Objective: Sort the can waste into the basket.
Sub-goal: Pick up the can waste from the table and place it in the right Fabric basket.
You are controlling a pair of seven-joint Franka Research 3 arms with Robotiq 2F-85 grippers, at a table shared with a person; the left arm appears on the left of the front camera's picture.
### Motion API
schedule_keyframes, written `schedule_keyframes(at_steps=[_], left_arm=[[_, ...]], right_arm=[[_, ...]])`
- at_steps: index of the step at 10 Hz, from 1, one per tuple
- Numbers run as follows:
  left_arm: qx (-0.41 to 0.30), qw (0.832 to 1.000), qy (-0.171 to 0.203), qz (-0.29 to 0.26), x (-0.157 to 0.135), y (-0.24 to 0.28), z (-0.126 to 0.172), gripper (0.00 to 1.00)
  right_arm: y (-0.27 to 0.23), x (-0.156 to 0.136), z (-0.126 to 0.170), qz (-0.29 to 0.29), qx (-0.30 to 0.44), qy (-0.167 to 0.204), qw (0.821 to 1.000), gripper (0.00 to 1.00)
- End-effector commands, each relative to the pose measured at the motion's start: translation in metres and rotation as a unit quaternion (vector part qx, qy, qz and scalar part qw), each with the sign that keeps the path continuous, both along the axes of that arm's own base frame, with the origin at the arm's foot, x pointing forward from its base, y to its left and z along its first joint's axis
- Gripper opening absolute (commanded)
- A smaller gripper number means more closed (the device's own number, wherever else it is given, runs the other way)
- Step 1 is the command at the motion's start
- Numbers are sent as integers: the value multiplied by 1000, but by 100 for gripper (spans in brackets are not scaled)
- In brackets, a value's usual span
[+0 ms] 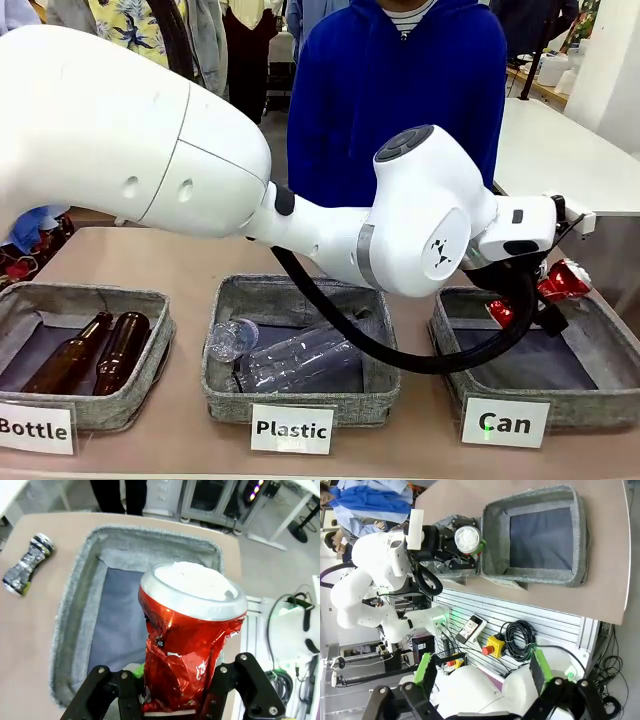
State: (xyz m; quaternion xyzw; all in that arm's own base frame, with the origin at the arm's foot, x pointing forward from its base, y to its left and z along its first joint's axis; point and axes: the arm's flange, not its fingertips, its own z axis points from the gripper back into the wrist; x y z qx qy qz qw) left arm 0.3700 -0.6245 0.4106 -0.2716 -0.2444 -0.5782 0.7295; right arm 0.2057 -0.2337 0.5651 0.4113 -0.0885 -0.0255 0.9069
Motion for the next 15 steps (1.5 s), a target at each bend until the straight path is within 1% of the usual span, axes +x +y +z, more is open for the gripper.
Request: schedule_keyframes(at_steps=[1, 2, 3, 4, 5, 6, 9, 11, 12, 13, 14, 15], left_arm=[[-3, 1000, 1, 8, 1, -5, 12, 0], [0, 1000, 3, 6, 1, -4, 12, 58], [-3, 1000, -5, 11, 0, -5, 11, 58], [-6, 1000, -7, 12, 0, -3, 13, 100], [-6, 1000, -6, 12, -1, -4, 13, 61], [-3, 1000, -9, 15, -3, -2, 14, 100], [-4, 1000, -15, 24, -7, 7, 19, 100], [-8, 999, -17, 48, -4, 24, 30, 100], [-6, 998, -15, 60, -2, 44, 44, 100], [6, 995, -14, 97, 0, 75, 58, 100], [23, 993, -7, 118, -2, 114, 73, 100], [27, 991, -3, 129, -10, 171, 89, 100]], right_arm=[[3, 1, 3, -11, 7, 3, 1000, 100], [3, 1, 3, -11, 7, 3, 1000, 100], [3, 1, 3, -11, 7, 3, 1000, 100], [3, 1, 3, -11, 7, 3, 1000, 100], [3, 1, 3, -11, 7, 3, 1000, 100], [3, 1, 3, -11, 7, 3, 1000, 100], [3, 1, 3, -11, 7, 3, 1000, 100], [3, 1, 3, -11, 7, 3, 1000, 100], [3, 1, 3, -11, 7, 3, 1000, 100], [0, 0, 0, 0, 0, 0, 1000, 100], [16, 13, 1, 4, -12, -8, 1000, 100], [41, 37, 1, 40, 12, -20, 999, 100]])
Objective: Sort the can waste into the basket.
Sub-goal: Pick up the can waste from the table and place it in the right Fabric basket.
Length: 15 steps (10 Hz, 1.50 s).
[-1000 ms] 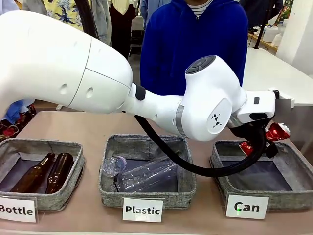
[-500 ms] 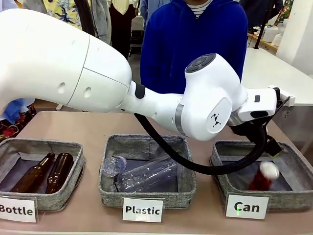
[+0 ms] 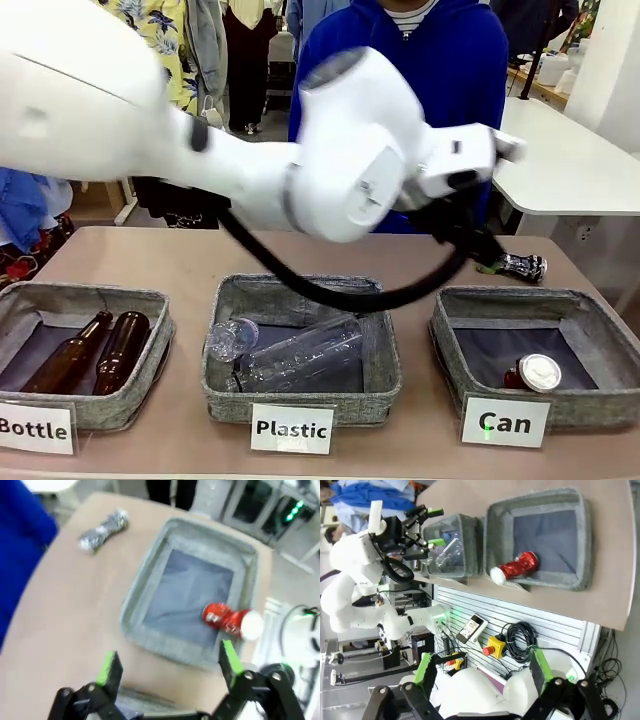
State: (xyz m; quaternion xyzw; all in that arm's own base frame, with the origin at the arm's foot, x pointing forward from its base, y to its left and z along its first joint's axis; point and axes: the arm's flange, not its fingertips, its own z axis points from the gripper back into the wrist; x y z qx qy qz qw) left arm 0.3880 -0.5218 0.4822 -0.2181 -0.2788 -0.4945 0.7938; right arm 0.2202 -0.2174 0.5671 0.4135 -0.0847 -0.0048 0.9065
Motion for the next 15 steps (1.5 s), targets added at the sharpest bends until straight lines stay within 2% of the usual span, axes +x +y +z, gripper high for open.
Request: schedule_keyframes(at_steps=[1, 3, 4, 5, 6, 7, 8, 9, 11, 12, 13, 14, 15], left_arm=[[19, 999, 24, 31, -39, 120, 28, 100], [10, 991, 58, 121, -59, 232, 34, 100], [-9, 976, 99, 192, -70, 290, 33, 100], [-47, 961, 145, 232, -79, 340, 36, 100], [-87, 940, 175, 280, -87, 384, 36, 100], [-136, 921, 219, 293, -89, 431, 36, 100], [-178, 898, 267, 303, -84, 475, 26, 100], [-253, 868, 318, 284, -80, 524, 13, 100], [-320, 838, 361, 255, -66, 564, -23, 100], [-345, 818, 394, 237, -59, 556, -52, 100], [-352, 804, 431, 212, -45, 554, -87, 100], [-329, 830, 365, 263, -67, 580, -16, 100], [-329, 830, 365, 263, -67, 580, -16, 100]], right_arm=[[54, 48, -3, 53, 19, -20, 998, 100], [121, 99, -18, 117, 27, 2, 993, 100], [154, 122, -33, 152, 23, 5, 988, 100], [181, 135, -47, 176, 42, 11, 983, 100], [197, 140, -61, 203, 84, 15, 976, 100], [212, 145, -77, 250, 158, 42, 954, 100], [220, 150, -98, 230, 200, 47, 951, 100], [224, 151, -117, 179, 251, 51, 950, 100], [209, 156, -131, 102, 235, 36, 966, 100], [194, 152, -130, 74, 215, 21, 974, 100], [214, 157, -136, 150, 237, 63, 958, 100], [214, 157, -136, 150, 237, 63, 958, 100], [214, 157, -136, 150, 237, 63, 958, 100]])
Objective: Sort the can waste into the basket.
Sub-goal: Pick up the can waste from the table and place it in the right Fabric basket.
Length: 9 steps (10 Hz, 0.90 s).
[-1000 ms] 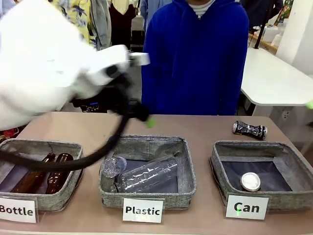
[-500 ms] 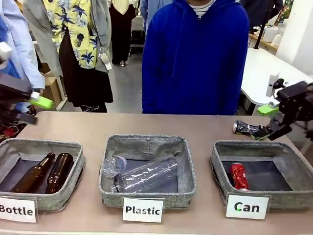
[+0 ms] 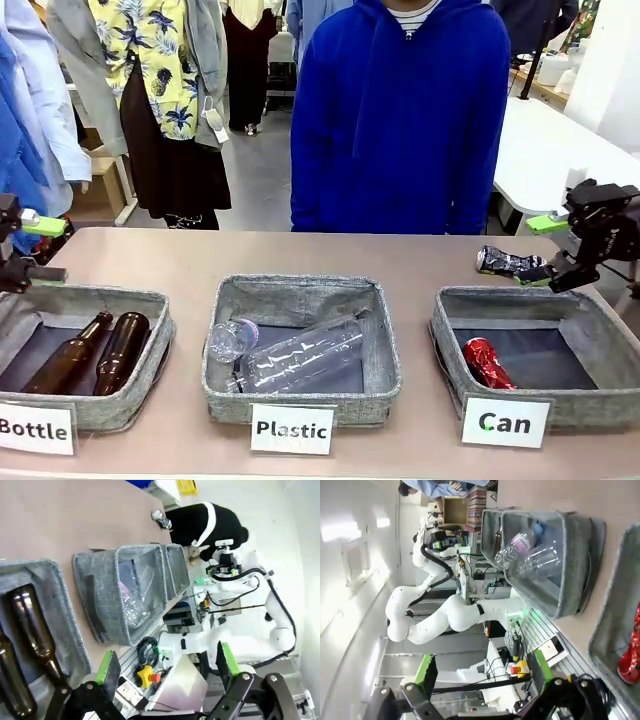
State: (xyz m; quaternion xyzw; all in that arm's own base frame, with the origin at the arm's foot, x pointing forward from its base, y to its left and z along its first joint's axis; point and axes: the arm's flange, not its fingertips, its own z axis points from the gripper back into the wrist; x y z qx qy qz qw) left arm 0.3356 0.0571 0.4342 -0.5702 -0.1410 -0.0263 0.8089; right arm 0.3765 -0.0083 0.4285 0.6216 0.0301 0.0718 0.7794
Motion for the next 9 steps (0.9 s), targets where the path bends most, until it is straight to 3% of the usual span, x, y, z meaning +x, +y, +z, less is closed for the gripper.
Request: schedule_keyframes(at_steps=[1, 8, 9], left_arm=[[23, 1000, -18, 12, -15, 1, 32, 100], [23, 1000, -18, 12, -15, 1, 32, 100], [23, 1000, -18, 12, -15, 1, 32, 100]], right_arm=[[5, 1, 3, 16, 3, -1, 1000, 100], [6, -1, 0, 11, 2, 2, 1000, 100], [21, 10, 0, -64, -283, -99, 952, 100]])
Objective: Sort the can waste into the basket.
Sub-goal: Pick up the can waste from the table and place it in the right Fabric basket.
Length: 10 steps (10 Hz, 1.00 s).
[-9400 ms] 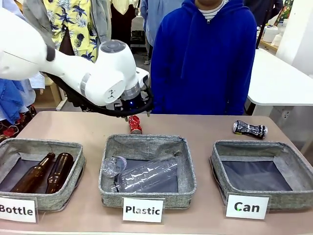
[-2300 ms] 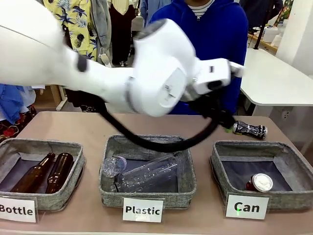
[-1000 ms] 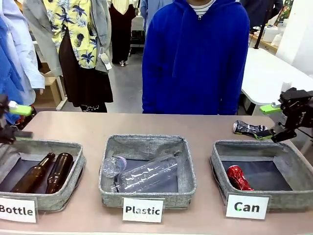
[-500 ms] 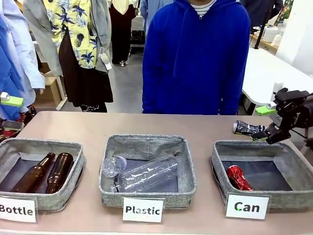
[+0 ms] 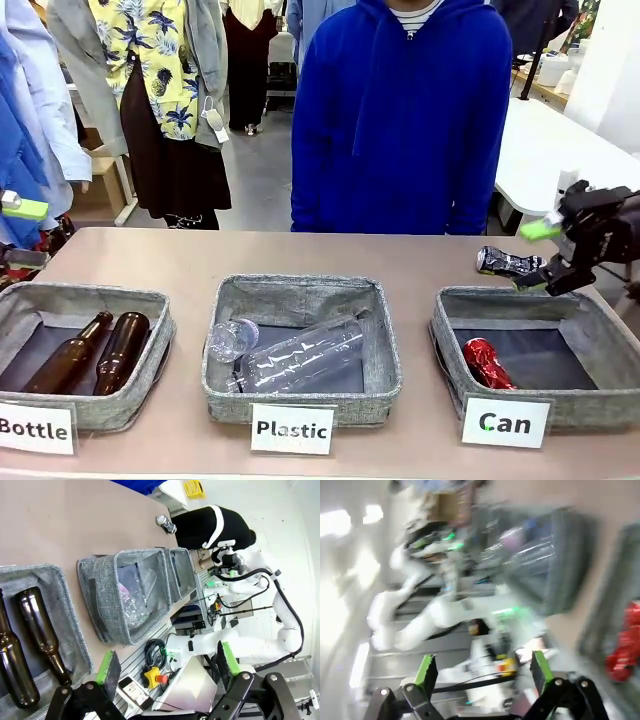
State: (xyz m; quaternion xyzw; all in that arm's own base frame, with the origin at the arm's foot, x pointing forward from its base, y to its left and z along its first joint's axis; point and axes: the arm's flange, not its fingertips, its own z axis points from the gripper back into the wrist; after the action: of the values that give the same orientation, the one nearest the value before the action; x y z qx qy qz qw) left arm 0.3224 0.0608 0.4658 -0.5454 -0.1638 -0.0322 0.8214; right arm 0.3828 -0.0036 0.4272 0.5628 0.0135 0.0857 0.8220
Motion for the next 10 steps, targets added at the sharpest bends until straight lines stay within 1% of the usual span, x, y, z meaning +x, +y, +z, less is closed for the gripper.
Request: schedule_keyframes(at_steps=[1, 2, 3, 4, 5, 6, 7, 8, 10], left_arm=[[-4, 1000, 3, 0, -2, -2, 0, 100], [-4, 1000, 3, 0, -2, -2, 0, 100], [-4, 1000, 3, 0, -2, -2, 0, 100], [-4, 1000, 3, 0, -2, -2, 0, 100], [-4, 1000, 3, 0, -2, -2, 0, 100], [-4, 1000, 3, 0, -2, -2, 0, 100], [-4, 1000, 3, 0, -2, -2, 0, 100], [-4, 1000, 3, 0, -2, -2, 0, 100], [-4, 1000, 3, 0, -2, -2, 0, 100]], right_arm=[[14, 25, -6, -114, -433, -124, 885, 100], [11, 47, -23, -27, -502, -135, 854, 100], [-1, 63, -38, -29, -564, -145, 812, 100], [-9, 70, -35, -45, -585, -163, 793, 100], [-17, 71, -28, -64, -595, -179, 781, 100], [-25, 69, -18, -84, -597, -204, 771, 100], [-33, 61, -3, -137, -570, -251, 771, 100], [-27, 82, -24, 1, -454, -189, 871, 100], [-27, 82, -24, 1, -454, -189, 871, 100]])
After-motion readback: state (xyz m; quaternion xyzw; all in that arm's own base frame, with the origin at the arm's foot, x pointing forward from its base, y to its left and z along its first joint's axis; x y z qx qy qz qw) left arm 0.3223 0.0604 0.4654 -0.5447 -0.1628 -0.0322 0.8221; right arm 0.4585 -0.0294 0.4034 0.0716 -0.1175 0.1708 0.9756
